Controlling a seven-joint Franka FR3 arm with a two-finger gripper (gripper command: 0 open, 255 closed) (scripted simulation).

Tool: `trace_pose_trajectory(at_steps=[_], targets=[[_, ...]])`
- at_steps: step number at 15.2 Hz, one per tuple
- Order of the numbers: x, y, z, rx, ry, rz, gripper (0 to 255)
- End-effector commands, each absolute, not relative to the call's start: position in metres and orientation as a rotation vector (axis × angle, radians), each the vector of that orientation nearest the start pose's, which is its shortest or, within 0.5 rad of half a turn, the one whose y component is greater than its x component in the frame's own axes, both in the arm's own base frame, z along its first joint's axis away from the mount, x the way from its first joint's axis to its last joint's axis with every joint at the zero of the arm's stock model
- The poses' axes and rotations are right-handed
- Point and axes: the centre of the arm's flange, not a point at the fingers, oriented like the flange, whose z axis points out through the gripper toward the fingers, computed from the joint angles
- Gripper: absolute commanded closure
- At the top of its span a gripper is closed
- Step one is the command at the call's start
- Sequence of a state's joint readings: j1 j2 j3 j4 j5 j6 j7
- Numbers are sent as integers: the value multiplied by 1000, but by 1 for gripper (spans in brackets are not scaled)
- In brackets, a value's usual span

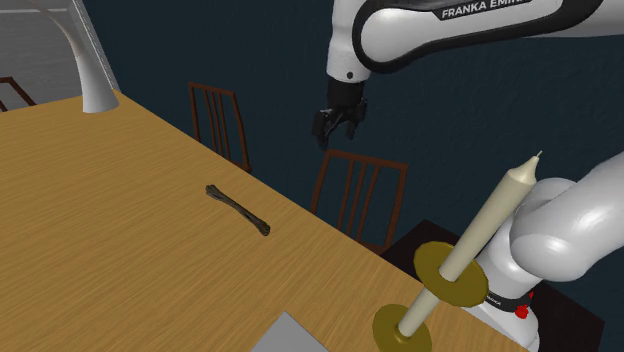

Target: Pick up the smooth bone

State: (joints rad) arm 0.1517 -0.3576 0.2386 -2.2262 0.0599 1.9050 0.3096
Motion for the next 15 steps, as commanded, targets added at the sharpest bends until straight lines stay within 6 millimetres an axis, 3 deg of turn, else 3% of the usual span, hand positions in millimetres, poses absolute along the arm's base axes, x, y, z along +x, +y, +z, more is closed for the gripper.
trace_pose_trajectory(at_steps=[1, 15], targets=[[421, 206, 505, -3146, -101, -47, 0], [472, 363, 436, -3082, -271, 9, 0]])
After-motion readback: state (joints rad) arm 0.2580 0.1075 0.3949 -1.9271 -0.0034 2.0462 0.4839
